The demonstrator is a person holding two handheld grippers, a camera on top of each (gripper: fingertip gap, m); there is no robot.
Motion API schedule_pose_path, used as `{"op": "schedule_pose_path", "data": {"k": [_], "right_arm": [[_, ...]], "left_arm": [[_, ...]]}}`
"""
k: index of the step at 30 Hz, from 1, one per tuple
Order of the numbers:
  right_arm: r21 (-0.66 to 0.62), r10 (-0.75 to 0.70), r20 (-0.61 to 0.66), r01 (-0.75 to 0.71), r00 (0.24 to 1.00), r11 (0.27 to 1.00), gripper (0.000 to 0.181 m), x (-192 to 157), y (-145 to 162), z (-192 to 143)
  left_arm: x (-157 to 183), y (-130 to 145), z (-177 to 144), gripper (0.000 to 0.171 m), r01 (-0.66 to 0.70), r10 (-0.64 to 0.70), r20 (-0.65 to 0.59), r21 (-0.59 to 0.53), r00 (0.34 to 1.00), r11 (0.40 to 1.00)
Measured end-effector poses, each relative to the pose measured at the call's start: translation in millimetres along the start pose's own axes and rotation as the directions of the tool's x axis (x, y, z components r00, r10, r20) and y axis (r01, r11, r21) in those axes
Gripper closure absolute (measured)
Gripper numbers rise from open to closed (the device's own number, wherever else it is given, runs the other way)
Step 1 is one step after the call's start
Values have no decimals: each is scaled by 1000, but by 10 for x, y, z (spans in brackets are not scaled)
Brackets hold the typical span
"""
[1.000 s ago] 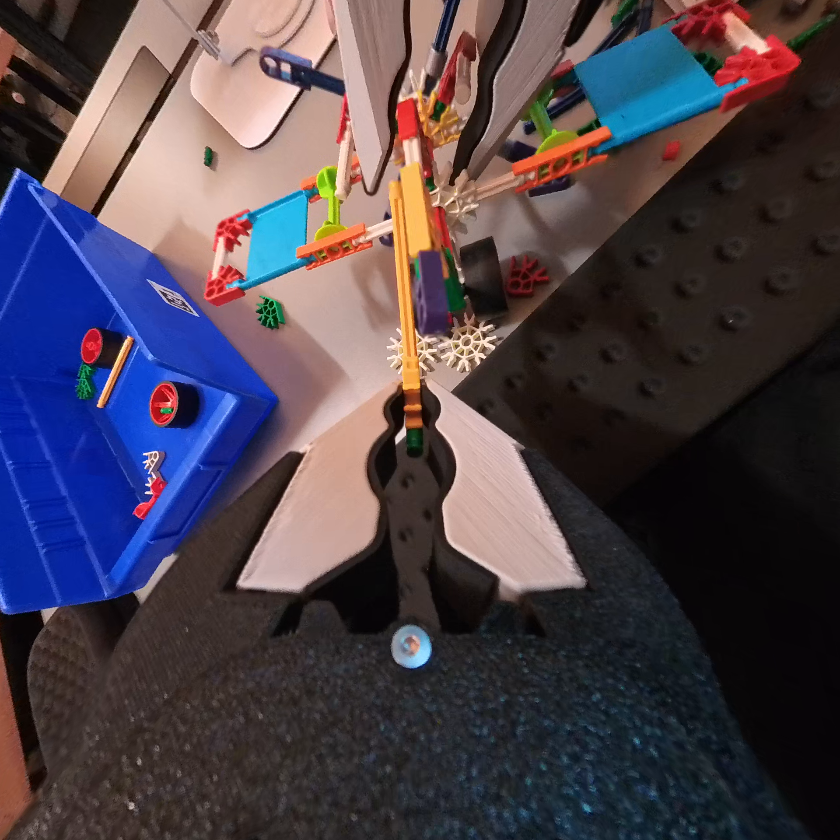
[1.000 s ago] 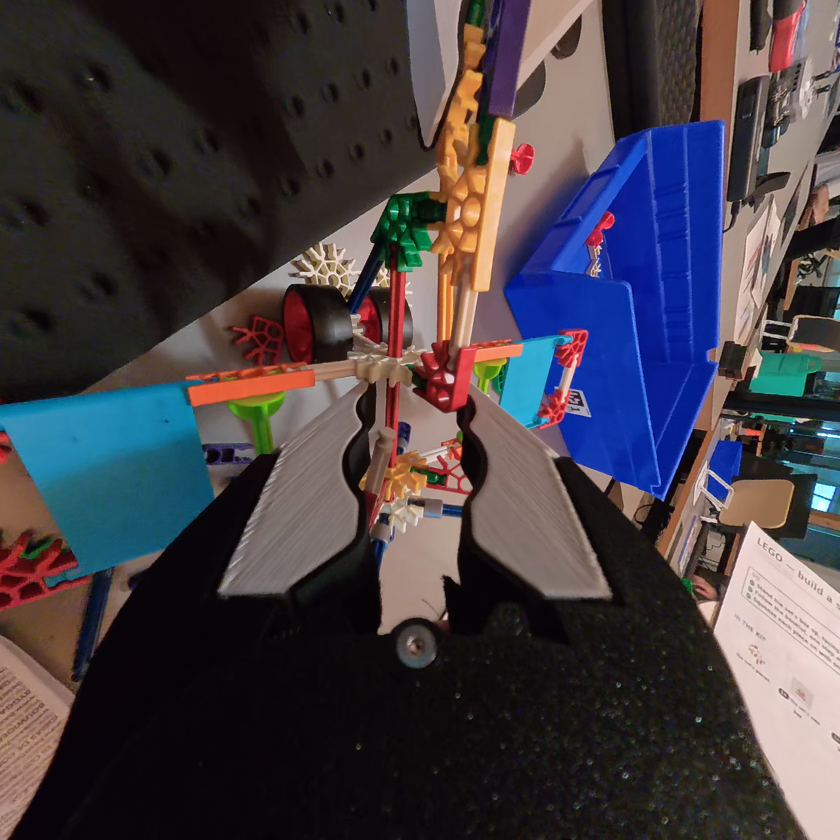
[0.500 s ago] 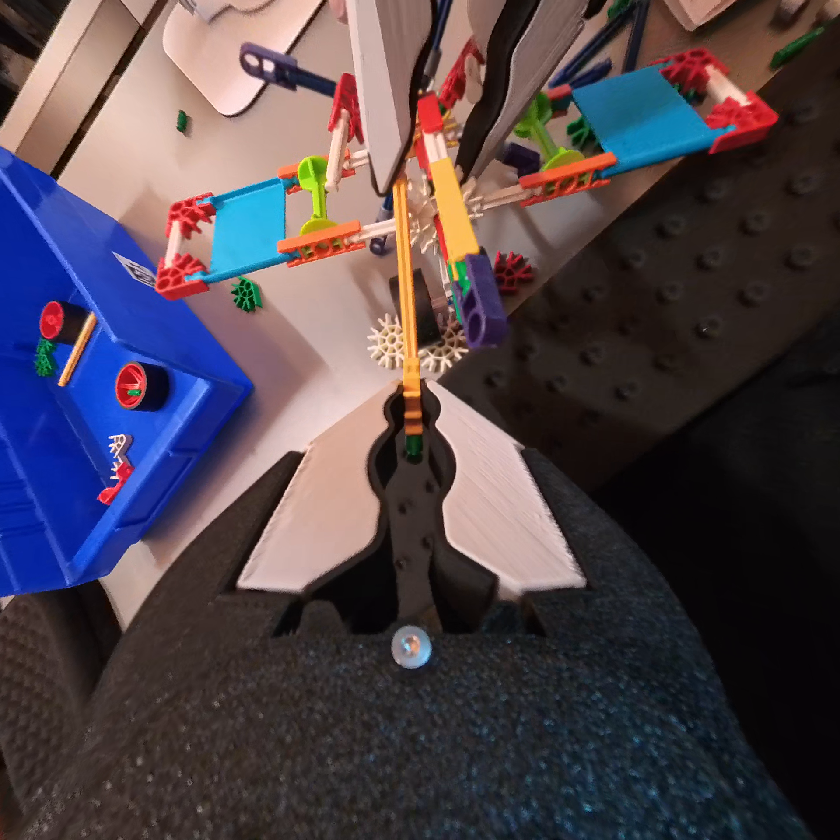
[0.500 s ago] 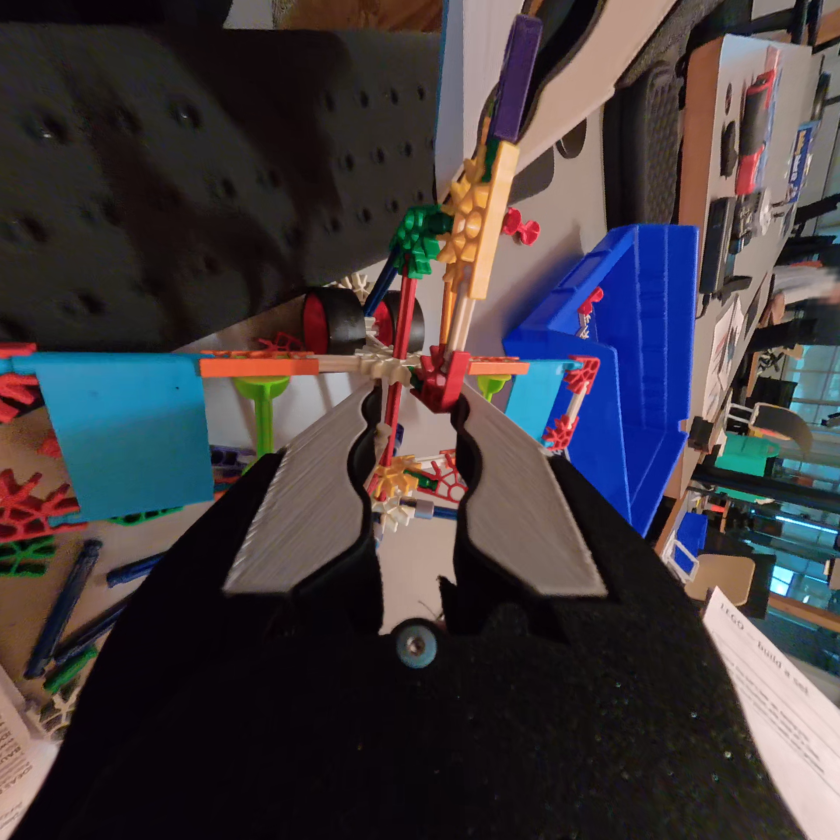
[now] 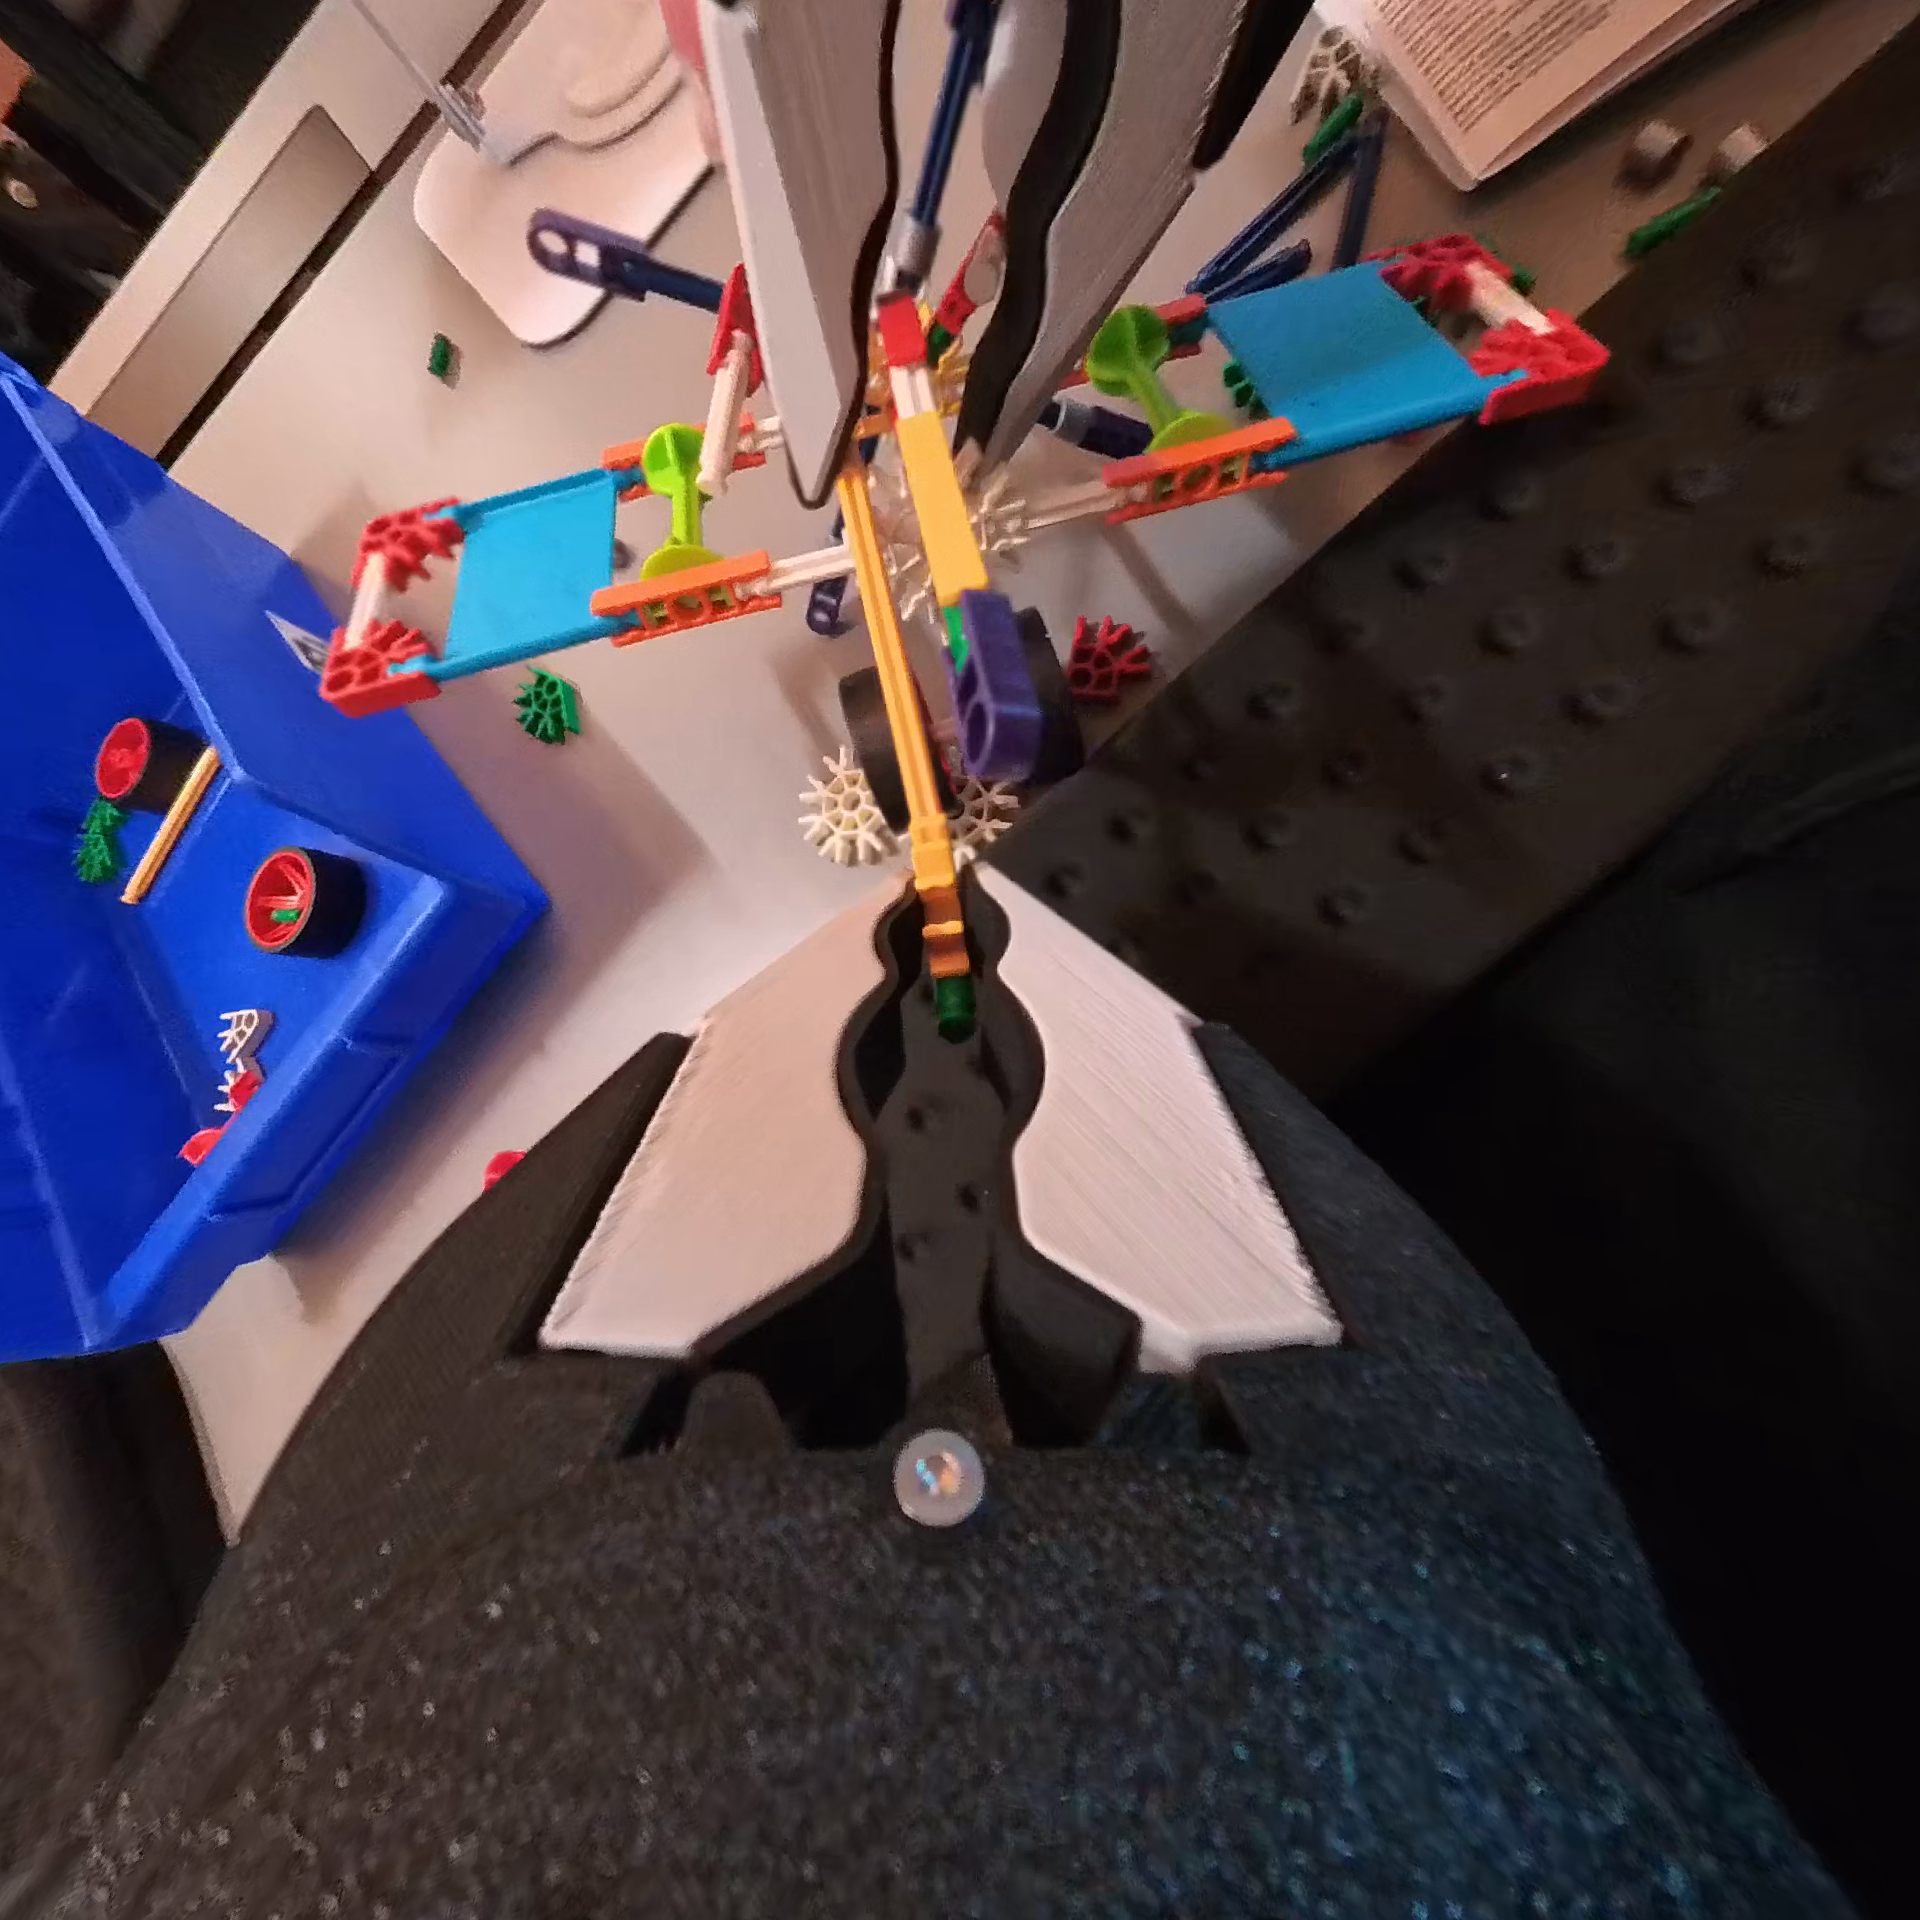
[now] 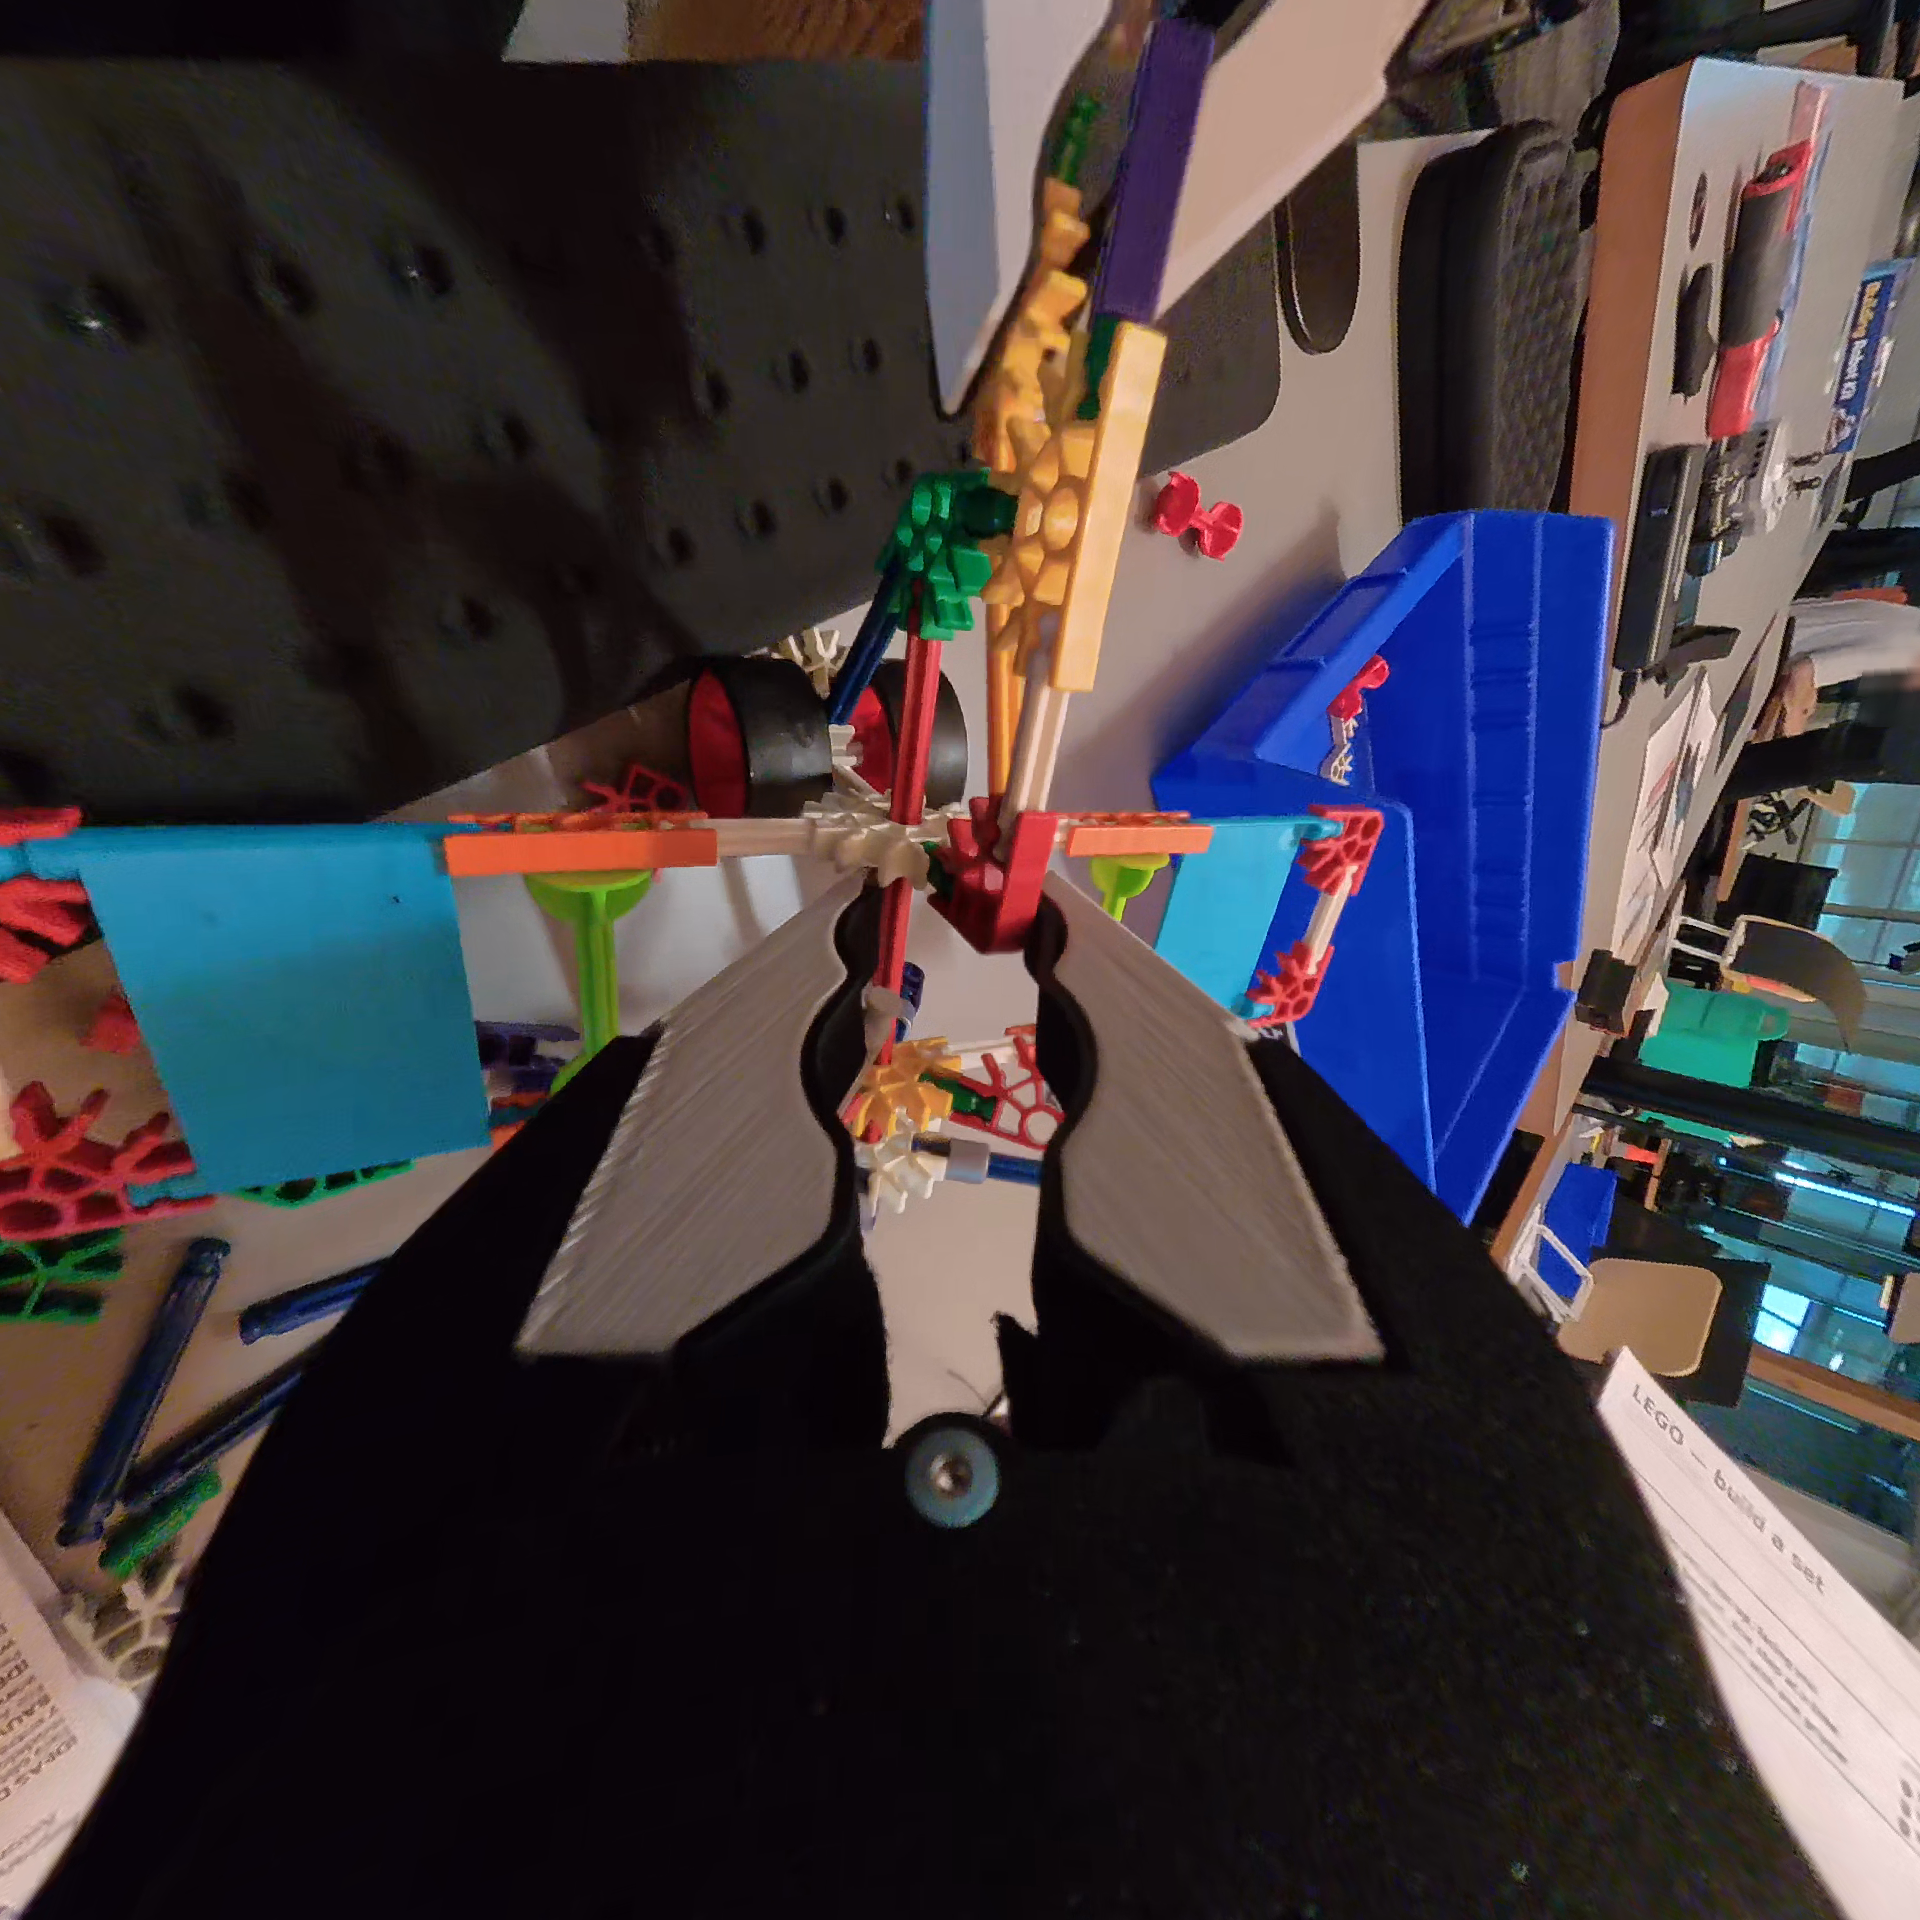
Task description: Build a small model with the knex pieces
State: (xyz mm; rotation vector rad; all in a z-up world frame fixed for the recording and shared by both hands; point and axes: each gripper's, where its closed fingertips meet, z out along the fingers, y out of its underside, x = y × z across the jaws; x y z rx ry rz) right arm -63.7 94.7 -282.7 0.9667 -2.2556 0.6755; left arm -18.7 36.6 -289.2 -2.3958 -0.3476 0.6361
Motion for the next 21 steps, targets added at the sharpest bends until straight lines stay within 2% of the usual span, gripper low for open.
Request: {"op": "schedule_pose_path", "data": {"k": [11,16,21], "right_arm": [[-8,-15,-15,15,1000,1000,154,12,5,29],[-75,21,-12,-22,1000,997,155,24,128,15],[-169,126,-10,-126,992,977,156,23,410,-60]], "left_arm": [[-44,15,-66,166,15,-15,26,3,1000,1000],[-85,-5,63,166,35,-35,10,10,999,999],[-272,-153,302,166,25,-24,-22,40,999,999]]}}
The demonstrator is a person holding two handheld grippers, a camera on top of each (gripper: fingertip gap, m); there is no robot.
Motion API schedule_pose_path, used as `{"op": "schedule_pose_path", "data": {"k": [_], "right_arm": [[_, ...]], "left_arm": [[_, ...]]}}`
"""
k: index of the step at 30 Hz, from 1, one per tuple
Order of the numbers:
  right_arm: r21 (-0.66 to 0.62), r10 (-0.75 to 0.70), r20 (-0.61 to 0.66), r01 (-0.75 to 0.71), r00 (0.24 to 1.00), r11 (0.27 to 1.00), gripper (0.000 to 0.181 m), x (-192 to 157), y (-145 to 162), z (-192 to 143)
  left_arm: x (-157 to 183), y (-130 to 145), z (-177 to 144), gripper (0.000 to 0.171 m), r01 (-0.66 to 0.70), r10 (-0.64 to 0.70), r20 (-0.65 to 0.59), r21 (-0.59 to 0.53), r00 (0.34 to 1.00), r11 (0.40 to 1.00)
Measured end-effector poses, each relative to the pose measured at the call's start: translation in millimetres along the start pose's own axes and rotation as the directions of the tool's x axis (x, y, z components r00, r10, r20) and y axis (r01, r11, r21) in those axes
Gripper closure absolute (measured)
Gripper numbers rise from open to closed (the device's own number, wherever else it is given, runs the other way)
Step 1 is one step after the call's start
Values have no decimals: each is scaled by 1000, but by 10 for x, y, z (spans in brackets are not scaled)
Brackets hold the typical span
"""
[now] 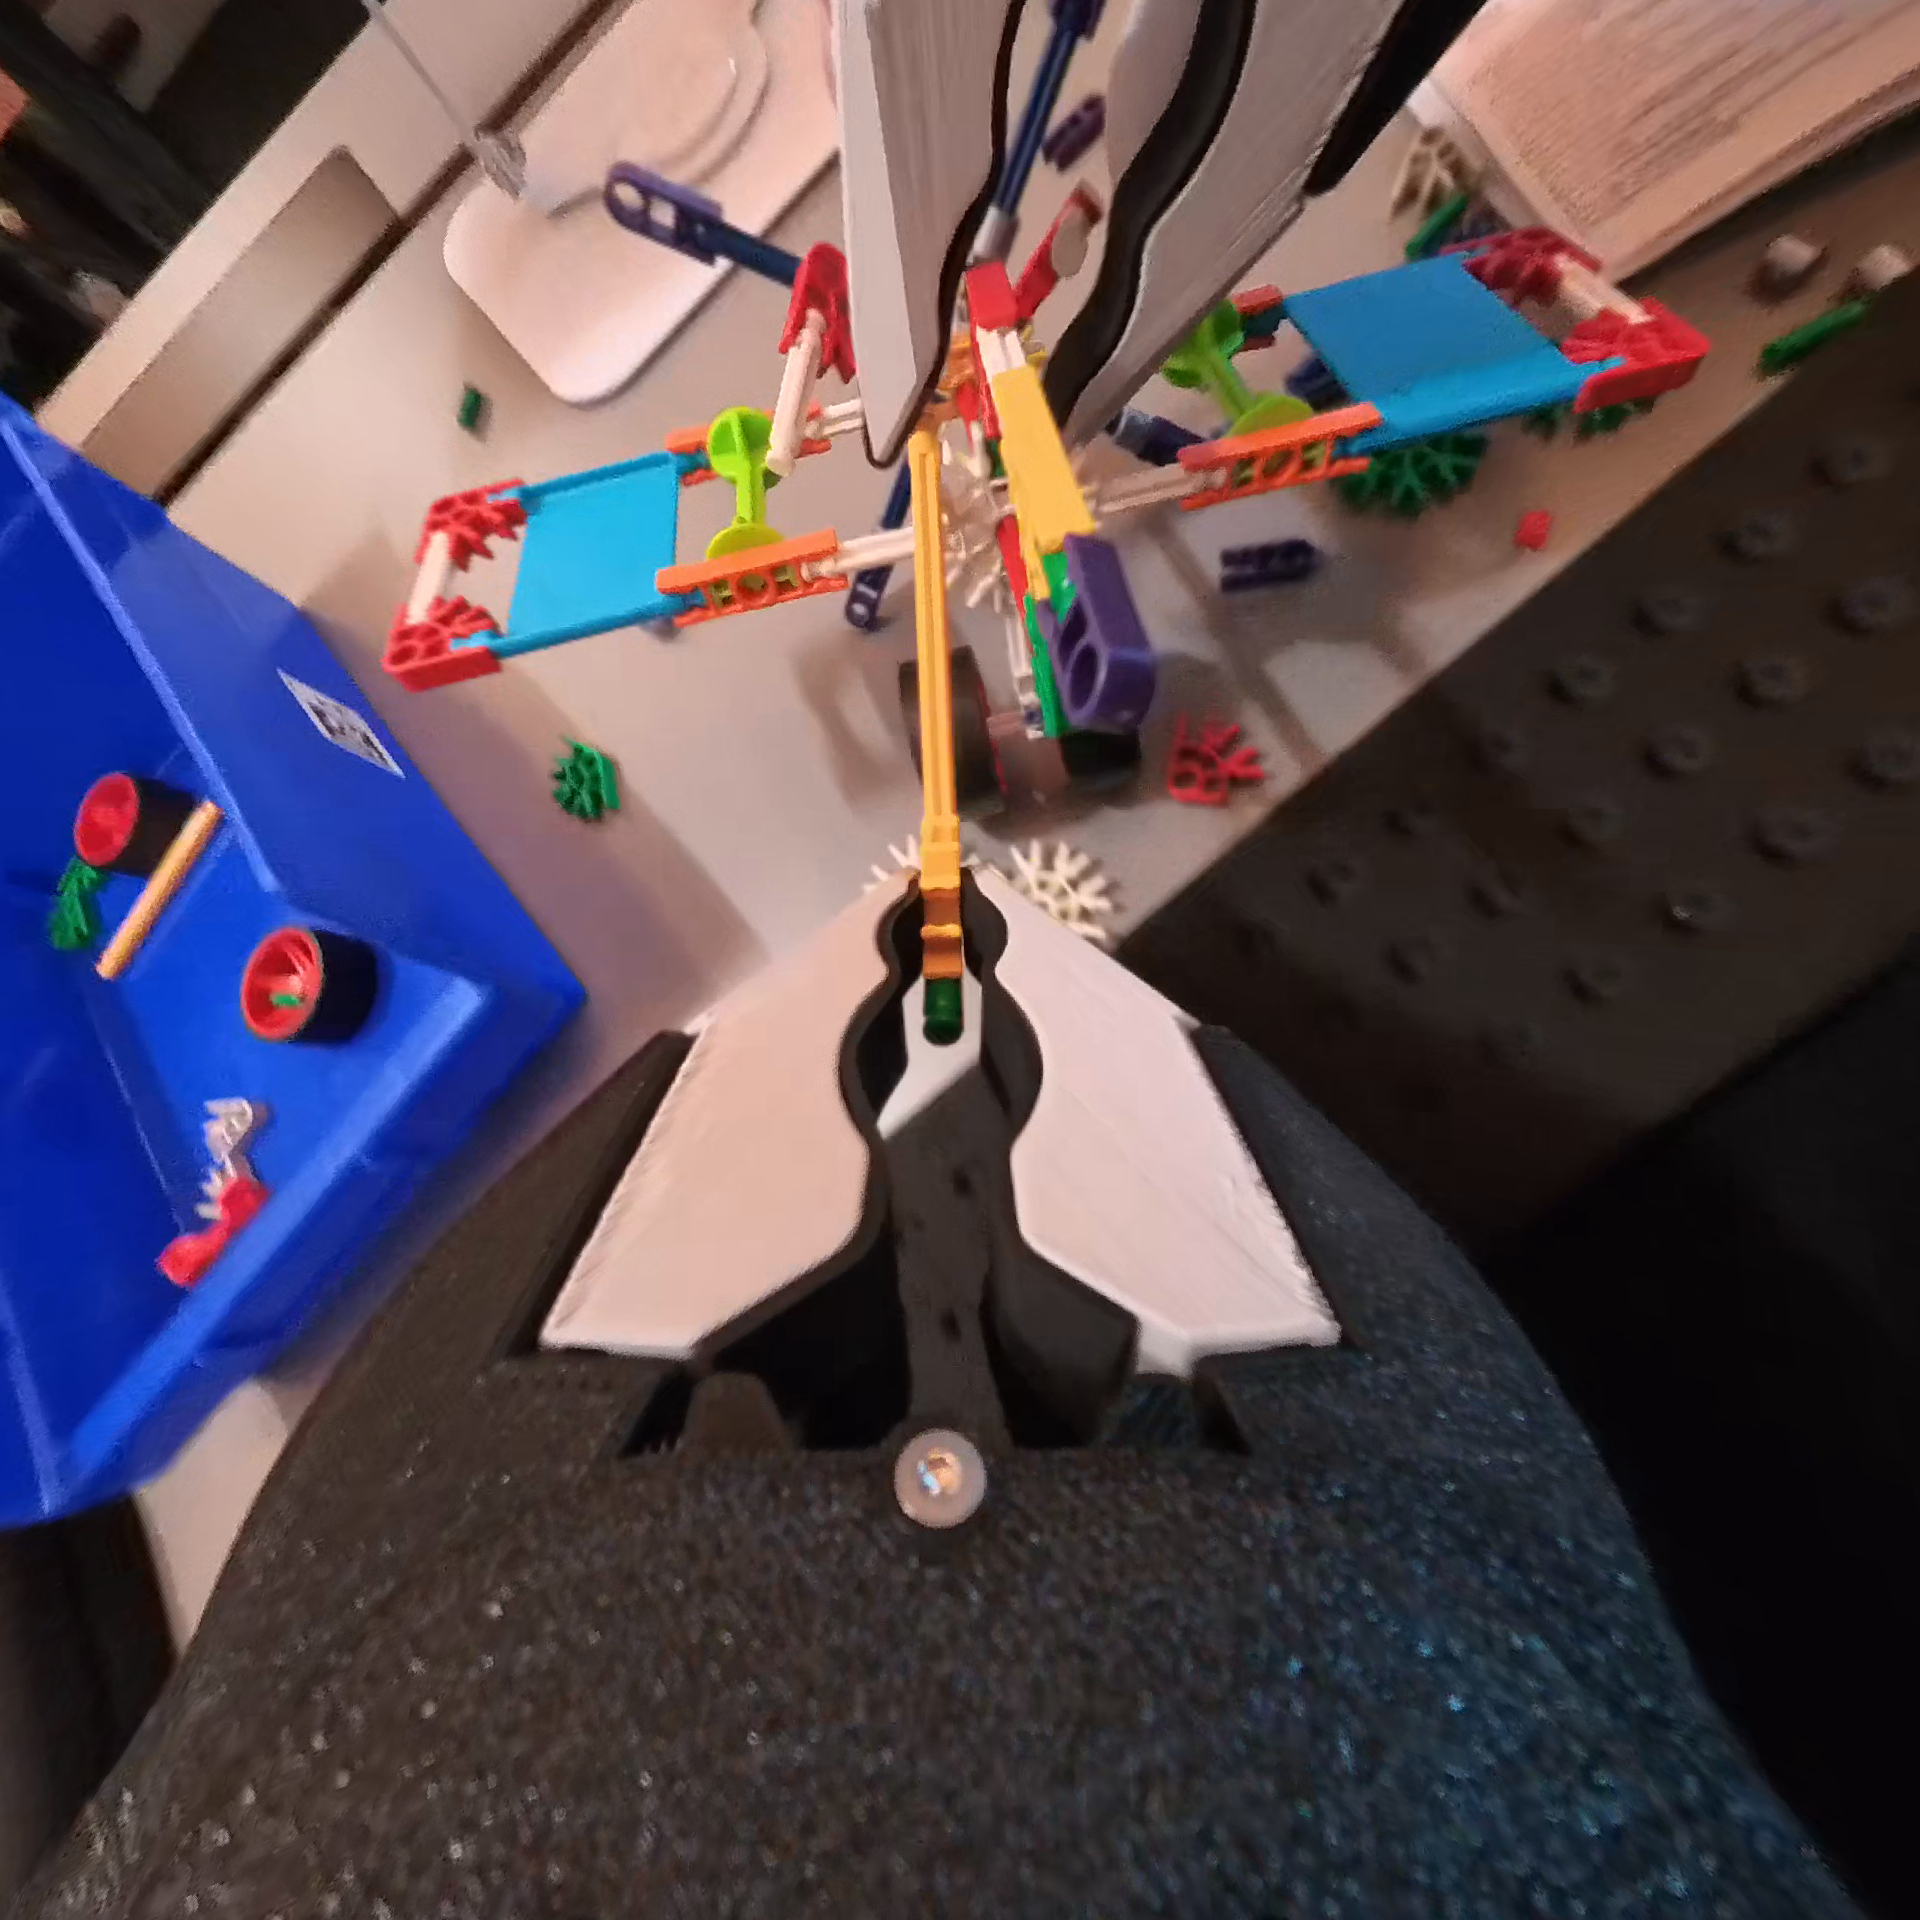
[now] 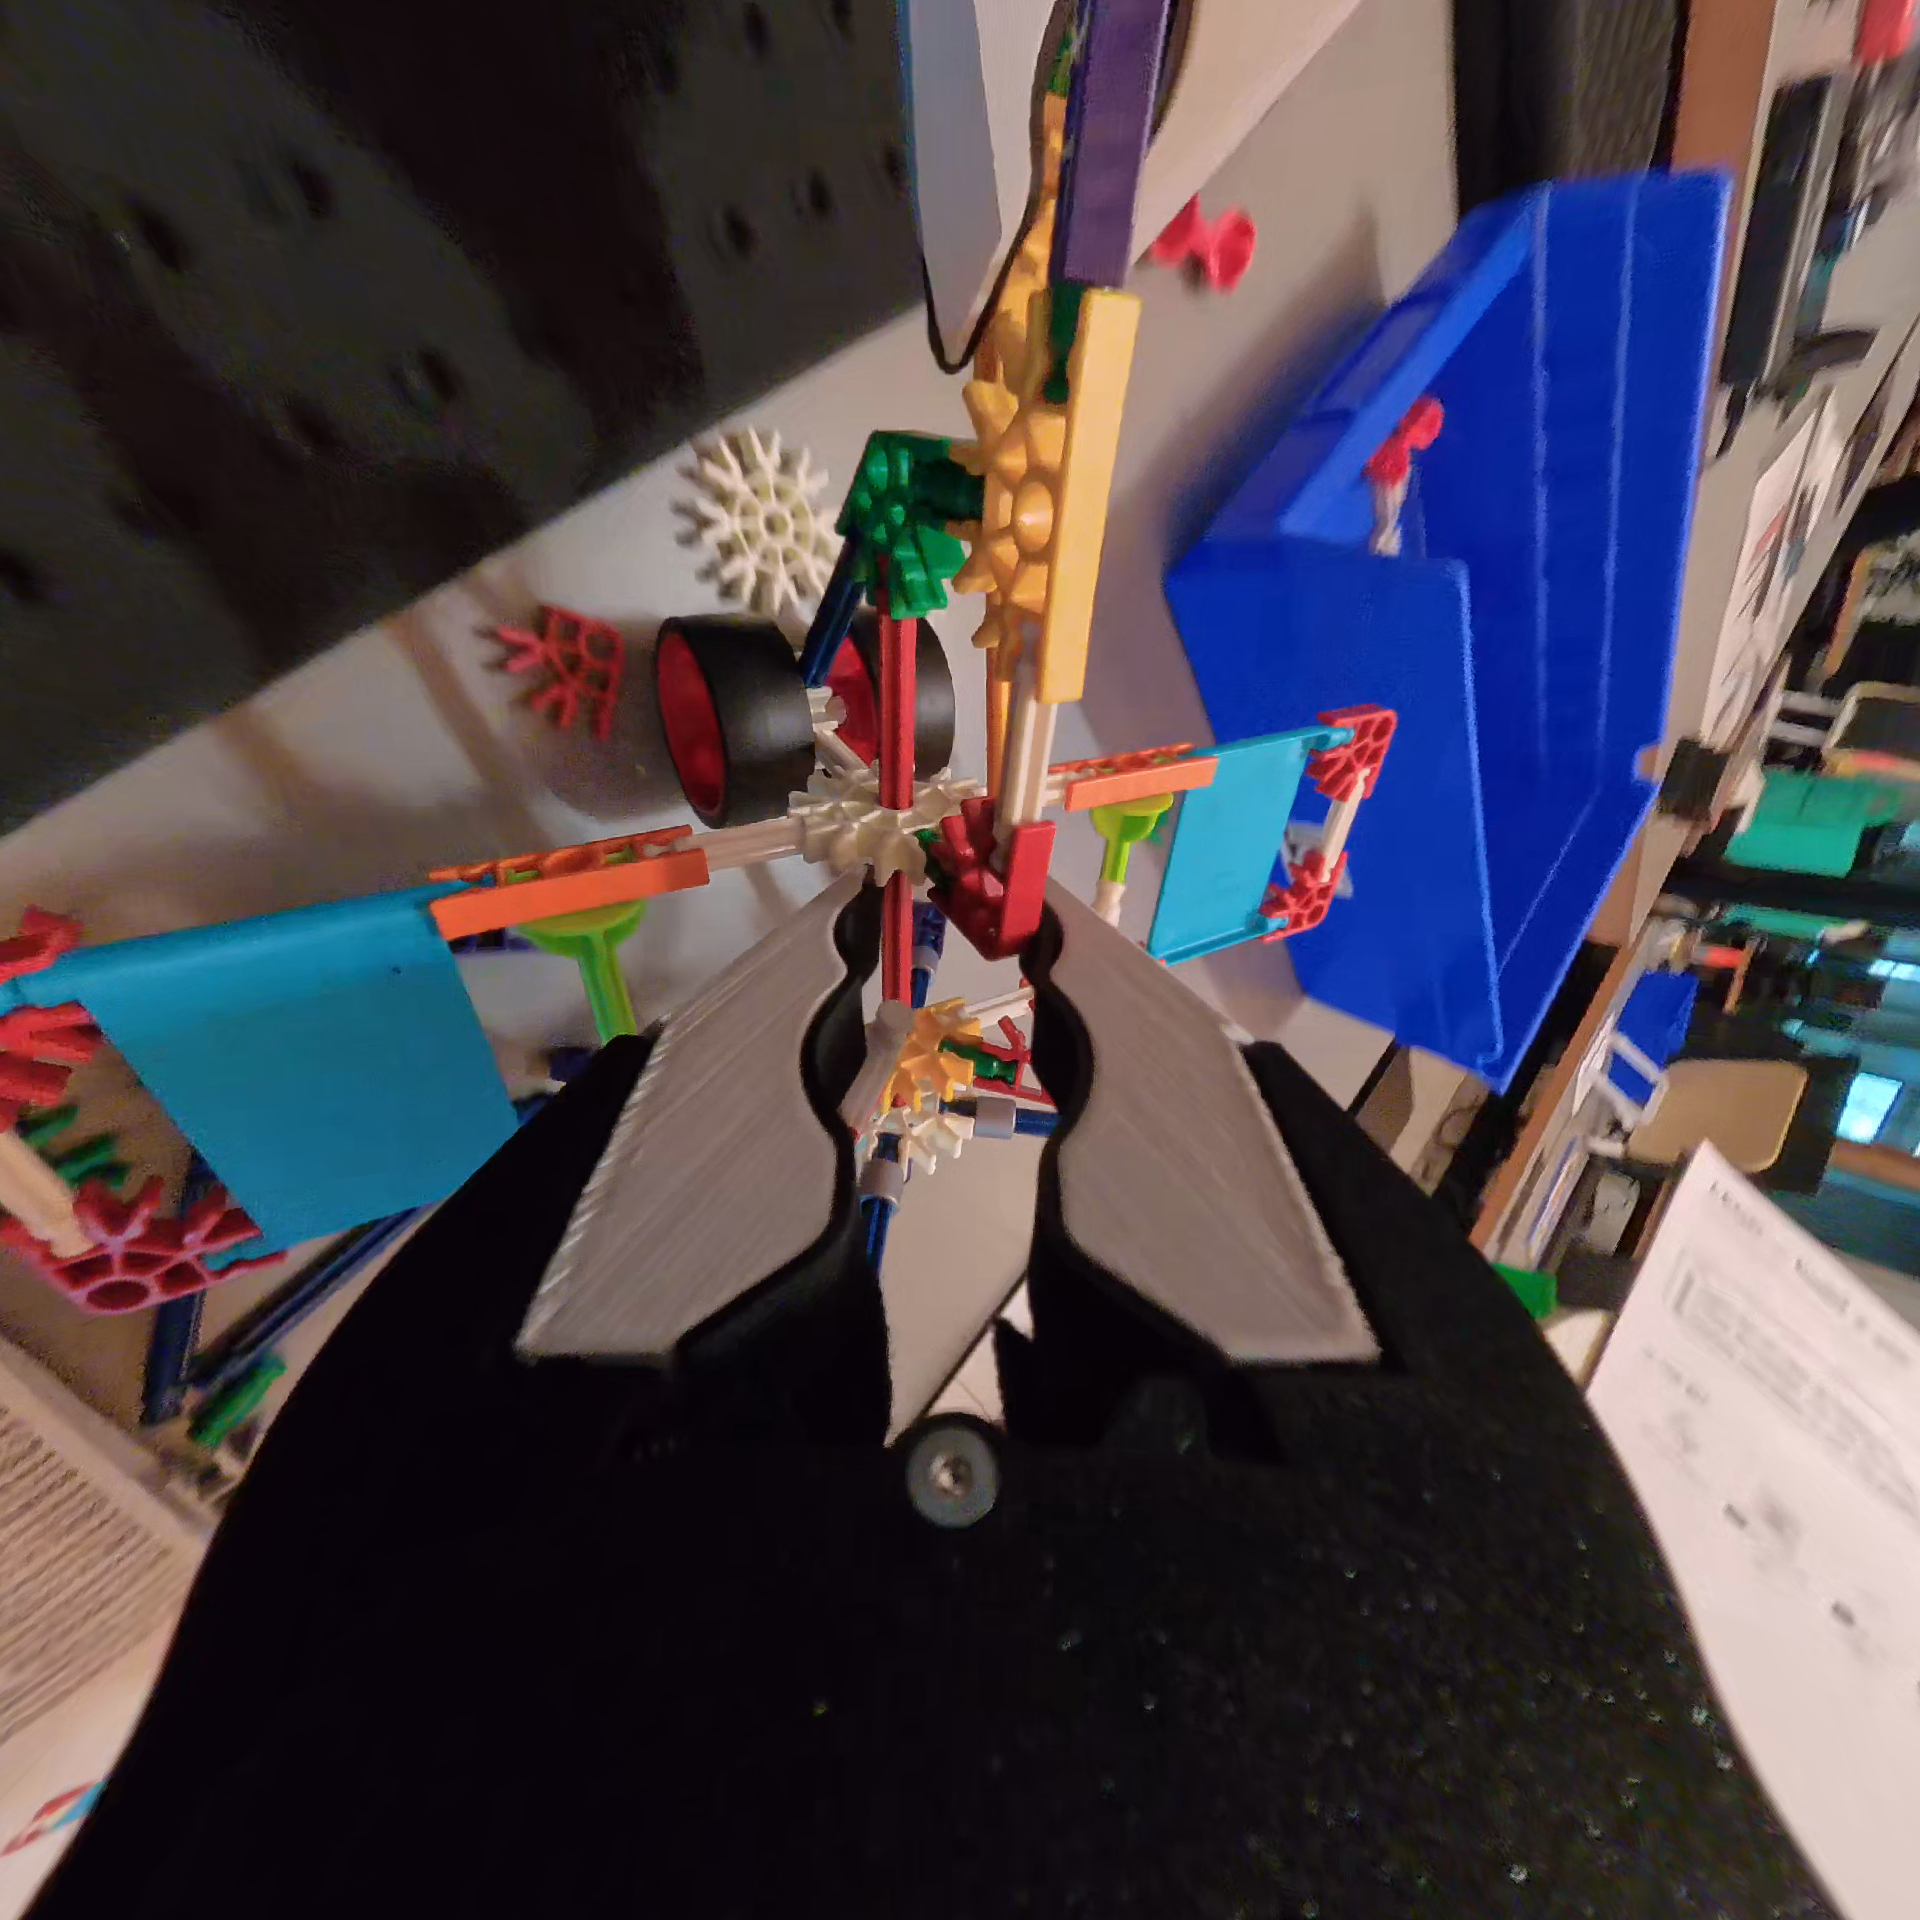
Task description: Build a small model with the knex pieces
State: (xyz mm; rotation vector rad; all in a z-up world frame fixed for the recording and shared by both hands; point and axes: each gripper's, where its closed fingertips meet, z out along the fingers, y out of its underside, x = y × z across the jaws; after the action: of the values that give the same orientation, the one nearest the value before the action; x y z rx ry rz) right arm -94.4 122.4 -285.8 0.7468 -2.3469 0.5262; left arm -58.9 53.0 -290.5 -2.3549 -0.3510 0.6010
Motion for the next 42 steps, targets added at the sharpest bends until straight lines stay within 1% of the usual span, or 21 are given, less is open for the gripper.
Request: {"op": "schedule_pose_path", "data": {"k": [2,5,7,9,11,17,21,23,26,29,32,36,42], "right_arm": [[-70,61,-6,-62,998,996,157,36,203,-15],[-174,219,-40,-223,975,959,156,86,543,-35],[-191,283,-82,-294,956,937,154,95,641,-56],[-199,252,-130,-275,959,941,151,92,689,-77],[-219,238,-139,-264,961,939,144,62,729,-101],[-128,147,-86,-157,985,979,143,39,508,-169],[-103,96,-66,-103,993,989,144,24,439,-153],[-89,66,-72,-72,995,993,153,45,407,-153],[-80,45,-63,-50,997,996,156,43,355,-135],[-74,51,-55,-55,997,996,154,23,296,-96],[-80,55,-33,-58,998,995,135,-27,260,-32],[-63,49,-45,-52,998,997,138,-11,226,10],[-60,50,-48,-53,998,997,141,-12,224,4]], "left_arm": [[-103,-117,160,166,-34,34,-5,19,999,999],[-264,-337,398,166,-98,98,9,47,995,994],[-293,-366,521,166,-113,113,-15,21,993,993],[-271,-378,548,166,-131,131,-23,12,991,991],[-245,-399,502,166,-130,131,-18,13,991,991],[-197,-420,385,166,-106,106,-23,16,994,994],[-166,-405,316,166,-106,106,-21,4,994,994],[-179,-374,283,166,-93,93,-9,-12,996,996],[-138,-326,242,166,-76,76,-2,-28,997,997],[-100,-253,199,166,-39,39,0,-26,999,999],[-74,-166,169,166,8,-8,-9,-26,1000,1000],[-87,-78,136,166,48,-49,-25,-39,999,998],[-78,-117,125,166,-1,-1,-30,-49,1000,999]]}}
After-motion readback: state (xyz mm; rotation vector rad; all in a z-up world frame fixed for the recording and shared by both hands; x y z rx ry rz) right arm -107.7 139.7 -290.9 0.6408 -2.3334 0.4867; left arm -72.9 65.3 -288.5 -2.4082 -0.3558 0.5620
